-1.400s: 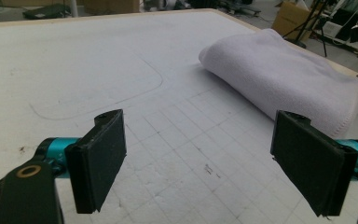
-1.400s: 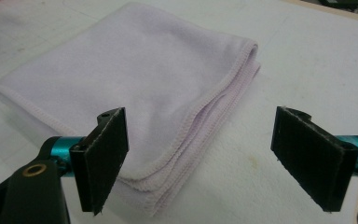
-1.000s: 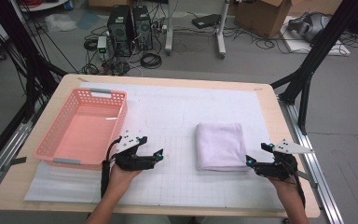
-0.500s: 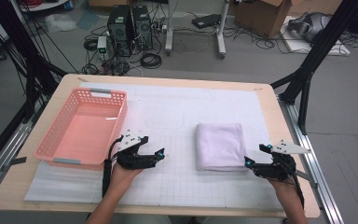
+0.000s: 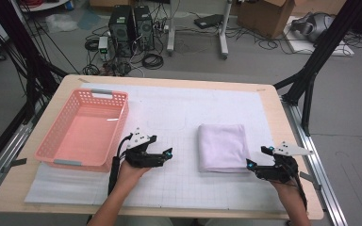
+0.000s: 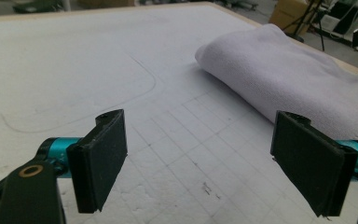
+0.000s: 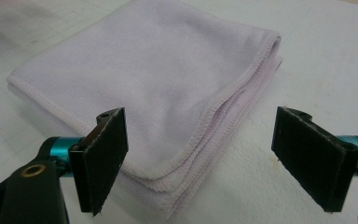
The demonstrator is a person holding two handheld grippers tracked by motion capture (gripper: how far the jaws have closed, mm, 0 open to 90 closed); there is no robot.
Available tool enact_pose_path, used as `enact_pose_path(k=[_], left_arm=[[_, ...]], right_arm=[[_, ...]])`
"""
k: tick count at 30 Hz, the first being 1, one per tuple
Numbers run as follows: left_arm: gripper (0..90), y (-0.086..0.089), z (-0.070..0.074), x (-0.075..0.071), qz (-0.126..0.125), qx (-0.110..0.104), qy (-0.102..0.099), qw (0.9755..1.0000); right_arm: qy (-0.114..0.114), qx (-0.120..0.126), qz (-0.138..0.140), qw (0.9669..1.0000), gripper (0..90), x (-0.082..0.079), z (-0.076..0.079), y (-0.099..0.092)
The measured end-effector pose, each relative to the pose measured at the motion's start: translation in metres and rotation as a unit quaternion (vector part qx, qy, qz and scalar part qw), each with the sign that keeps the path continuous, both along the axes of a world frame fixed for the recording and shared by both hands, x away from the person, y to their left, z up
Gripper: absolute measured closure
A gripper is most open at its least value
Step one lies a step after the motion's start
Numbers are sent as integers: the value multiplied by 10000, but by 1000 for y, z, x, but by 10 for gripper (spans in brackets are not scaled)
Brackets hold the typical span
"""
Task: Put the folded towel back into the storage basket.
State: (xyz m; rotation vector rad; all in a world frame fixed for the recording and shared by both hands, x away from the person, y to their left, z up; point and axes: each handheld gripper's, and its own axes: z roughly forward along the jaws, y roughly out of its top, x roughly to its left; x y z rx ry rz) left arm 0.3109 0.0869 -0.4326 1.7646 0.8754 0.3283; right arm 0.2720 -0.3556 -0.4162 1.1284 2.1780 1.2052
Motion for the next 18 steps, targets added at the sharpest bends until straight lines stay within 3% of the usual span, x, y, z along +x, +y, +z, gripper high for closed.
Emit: enact_pose_path(k=[2, 5, 9, 15, 18], left_arm=[[214, -6, 0, 4, -122, 128, 165, 9997], [195, -15, 1, 10, -132, 122, 309, 9994], [191, -28, 3, 19, -210, -59, 269, 9994], [191, -55, 6, 32, -335, -14, 330, 9989], [200, -68, 5, 38, -347, -86, 466, 9983]], right_arm=[[-1, 0, 2, 10000, 173, 0, 0, 0], [-19, -21, 21, 10000, 173, 0, 0, 1], [-47, -45, 31, 10000, 173, 0, 0, 1], [-38, -63, 26, 10000, 173, 1, 0, 0], [-39, -88, 30, 9999, 173, 1, -1, 0]])
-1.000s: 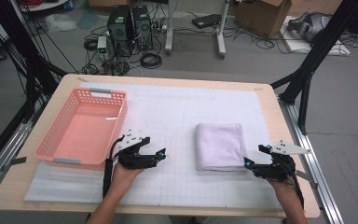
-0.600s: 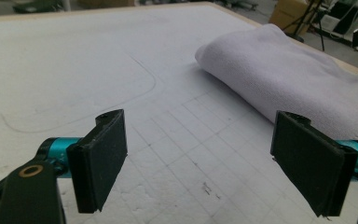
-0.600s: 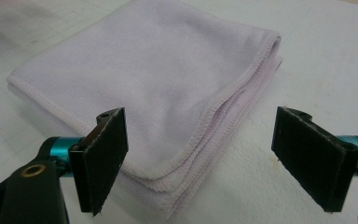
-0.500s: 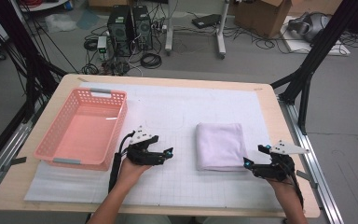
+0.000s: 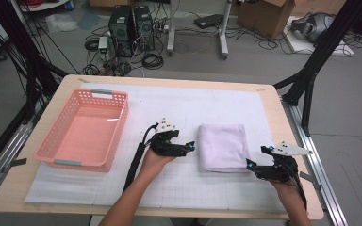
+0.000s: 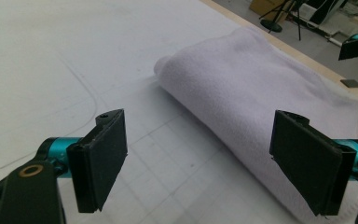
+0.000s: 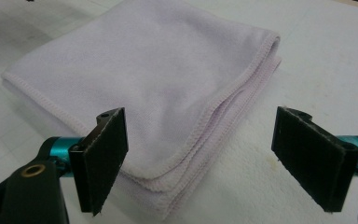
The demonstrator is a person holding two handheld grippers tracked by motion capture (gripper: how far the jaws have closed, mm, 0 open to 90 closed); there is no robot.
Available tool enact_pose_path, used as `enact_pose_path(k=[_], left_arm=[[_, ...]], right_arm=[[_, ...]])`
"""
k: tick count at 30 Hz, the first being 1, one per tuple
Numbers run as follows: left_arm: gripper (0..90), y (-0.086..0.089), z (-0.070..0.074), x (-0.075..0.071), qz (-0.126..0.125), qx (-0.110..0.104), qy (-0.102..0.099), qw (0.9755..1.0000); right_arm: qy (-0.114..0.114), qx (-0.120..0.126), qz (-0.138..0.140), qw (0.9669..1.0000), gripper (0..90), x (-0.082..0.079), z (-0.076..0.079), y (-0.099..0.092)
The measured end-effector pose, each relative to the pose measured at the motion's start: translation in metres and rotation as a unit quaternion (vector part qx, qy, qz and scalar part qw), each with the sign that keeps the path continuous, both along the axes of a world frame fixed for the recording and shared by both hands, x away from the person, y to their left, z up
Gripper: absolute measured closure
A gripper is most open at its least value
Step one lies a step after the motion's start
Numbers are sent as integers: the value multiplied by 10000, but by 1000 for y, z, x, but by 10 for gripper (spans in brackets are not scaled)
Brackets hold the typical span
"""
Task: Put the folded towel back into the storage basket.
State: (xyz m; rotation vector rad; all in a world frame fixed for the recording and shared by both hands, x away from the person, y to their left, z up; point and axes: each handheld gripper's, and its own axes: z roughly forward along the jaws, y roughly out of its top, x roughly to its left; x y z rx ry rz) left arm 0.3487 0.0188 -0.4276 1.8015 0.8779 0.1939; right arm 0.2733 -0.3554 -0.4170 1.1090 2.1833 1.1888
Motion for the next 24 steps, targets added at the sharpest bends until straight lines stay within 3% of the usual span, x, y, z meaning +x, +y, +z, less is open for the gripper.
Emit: enact_pose_path(k=[4, 6, 9, 16, 18, 21, 24], left_arm=[[208, -16, -3, 7, -39, -117, 195, 9997], [208, -24, -5, 9, 4, -16, 252, 9997], [218, -34, -9, 13, 19, 61, 517, 9986], [224, -50, -16, 16, -30, 107, 707, 9974], [225, -55, -18, 16, -49, 120, 795, 9967], [224, -64, -23, 18, -2, 311, 1001, 9945], [229, -66, -23, 18, -27, 312, 981, 9947]], right_arm=[[1, 14, 20, 10000, 173, 0, 0, 0], [13, 12, 26, 10000, 173, 0, 0, 0], [39, 22, 11, 10000, 173, 0, 0, 0], [57, 36, 26, 10000, 173, 1, -1, -1], [83, 42, 16, 10000, 173, 1, -1, -1], [93, 40, 15, 9999, 173, 1, -1, 0], [114, 21, 5, 9999, 173, 2, -2, -1]])
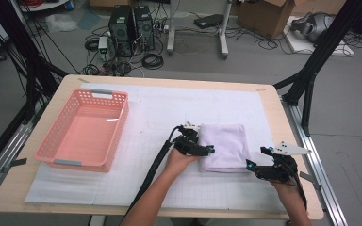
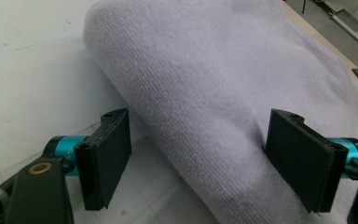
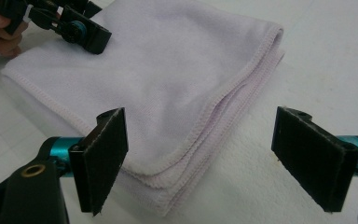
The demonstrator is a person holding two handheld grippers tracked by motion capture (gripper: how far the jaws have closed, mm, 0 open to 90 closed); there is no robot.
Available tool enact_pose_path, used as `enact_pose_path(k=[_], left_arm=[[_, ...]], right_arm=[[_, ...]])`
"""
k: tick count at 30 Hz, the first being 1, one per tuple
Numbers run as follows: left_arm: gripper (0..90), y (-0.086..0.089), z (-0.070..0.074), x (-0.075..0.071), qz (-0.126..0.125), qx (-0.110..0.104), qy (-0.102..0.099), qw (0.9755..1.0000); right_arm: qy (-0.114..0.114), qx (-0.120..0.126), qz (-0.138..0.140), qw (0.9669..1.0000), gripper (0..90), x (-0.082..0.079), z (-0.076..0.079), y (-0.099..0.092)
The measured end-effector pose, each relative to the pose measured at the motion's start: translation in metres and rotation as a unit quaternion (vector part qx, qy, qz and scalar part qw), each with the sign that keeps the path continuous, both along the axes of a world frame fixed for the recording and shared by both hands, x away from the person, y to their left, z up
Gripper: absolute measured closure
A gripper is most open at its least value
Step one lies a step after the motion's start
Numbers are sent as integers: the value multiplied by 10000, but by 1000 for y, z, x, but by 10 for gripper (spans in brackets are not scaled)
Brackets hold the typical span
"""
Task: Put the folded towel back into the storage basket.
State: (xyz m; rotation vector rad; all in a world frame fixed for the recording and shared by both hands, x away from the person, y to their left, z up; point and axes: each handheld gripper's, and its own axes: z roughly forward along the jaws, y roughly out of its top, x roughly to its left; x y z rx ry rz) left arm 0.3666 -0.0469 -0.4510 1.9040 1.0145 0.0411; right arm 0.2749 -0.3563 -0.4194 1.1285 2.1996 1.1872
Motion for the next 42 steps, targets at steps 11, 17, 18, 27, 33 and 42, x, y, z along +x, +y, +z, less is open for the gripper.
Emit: enact_pose_path(k=[11, 17, 18, 27, 33, 42], left_arm=[[571, -8, -1, -4, -96, -31, 19, 9999], [695, -6, 0, -3, -89, -203, 35, 9997], [699, -5, 0, -3, -110, -225, 22, 9997], [717, 13, 5, -8, -182, -615, -204, 9977], [717, 28, 9, -13, -196, -614, -401, 9971], [717, 62, 20, -19, -225, -631, -687, 9954]], right_arm=[[62, 142, -11, 9999, 173, 1, -1, -1], [101, 161, -29, 9998, 173, 1, -2, -2], [75, 146, -22, 9999, 173, 1, -1, -2], [76, 150, -62, 9998, 173, 0, -1, -4], [61, 140, -74, 9999, 173, 0, 0, -4], [46, 153, -45, 9999, 173, 1, -1, -4]])
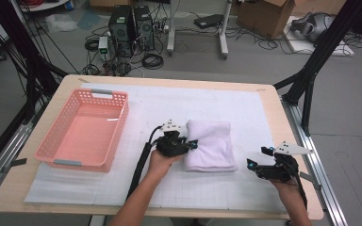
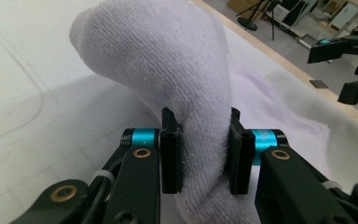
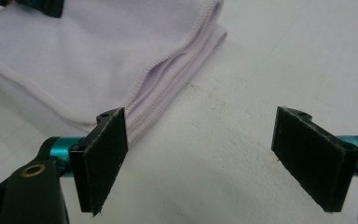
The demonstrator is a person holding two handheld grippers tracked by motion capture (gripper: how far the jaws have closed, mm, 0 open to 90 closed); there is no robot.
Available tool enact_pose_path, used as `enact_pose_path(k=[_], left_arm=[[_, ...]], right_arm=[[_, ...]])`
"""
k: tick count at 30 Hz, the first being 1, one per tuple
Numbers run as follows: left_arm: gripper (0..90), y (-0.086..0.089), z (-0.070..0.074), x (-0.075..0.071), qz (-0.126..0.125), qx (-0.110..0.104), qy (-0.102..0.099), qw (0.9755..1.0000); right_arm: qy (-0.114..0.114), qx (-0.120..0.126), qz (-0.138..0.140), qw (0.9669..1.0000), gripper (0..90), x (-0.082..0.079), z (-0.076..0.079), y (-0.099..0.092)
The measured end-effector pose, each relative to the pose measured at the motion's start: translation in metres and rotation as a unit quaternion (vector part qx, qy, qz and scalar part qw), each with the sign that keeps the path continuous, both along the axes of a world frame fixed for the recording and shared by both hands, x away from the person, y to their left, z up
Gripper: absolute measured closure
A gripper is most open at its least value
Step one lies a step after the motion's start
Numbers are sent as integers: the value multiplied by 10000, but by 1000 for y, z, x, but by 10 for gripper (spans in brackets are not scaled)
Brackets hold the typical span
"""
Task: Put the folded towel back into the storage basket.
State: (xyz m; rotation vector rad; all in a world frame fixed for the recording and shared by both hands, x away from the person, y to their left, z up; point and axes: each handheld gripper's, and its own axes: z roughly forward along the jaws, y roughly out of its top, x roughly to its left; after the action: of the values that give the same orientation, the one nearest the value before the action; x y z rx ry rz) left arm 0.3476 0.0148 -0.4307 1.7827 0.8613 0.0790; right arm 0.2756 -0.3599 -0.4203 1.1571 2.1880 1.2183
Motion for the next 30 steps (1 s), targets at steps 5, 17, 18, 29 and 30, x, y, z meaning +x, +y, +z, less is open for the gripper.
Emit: enact_pose_path(k=[5, 17, 18, 29, 30], left_arm=[[720, 15, 7, -4, 9, -69, -181, 9998], [728, 52, 31, -14, -57, -225, -690, 9973], [728, 55, 34, -15, -53, -237, -726, 9971], [731, 77, 57, -21, -76, -384, -1018, 9940], [731, 77, 57, -21, -76, -384, -1018, 9940]], right_arm=[[32, -8, 0, 10000, 173, 0, 0, 2], [10, -17, 31, 10000, 173, 2, -1, 4], [15, -12, 28, 10000, 173, 2, -1, 4], [-20, 4, 30, 10000, 173, 1, 1, 4], [-20, 4, 30, 10000, 173, 1, 1, 4]])
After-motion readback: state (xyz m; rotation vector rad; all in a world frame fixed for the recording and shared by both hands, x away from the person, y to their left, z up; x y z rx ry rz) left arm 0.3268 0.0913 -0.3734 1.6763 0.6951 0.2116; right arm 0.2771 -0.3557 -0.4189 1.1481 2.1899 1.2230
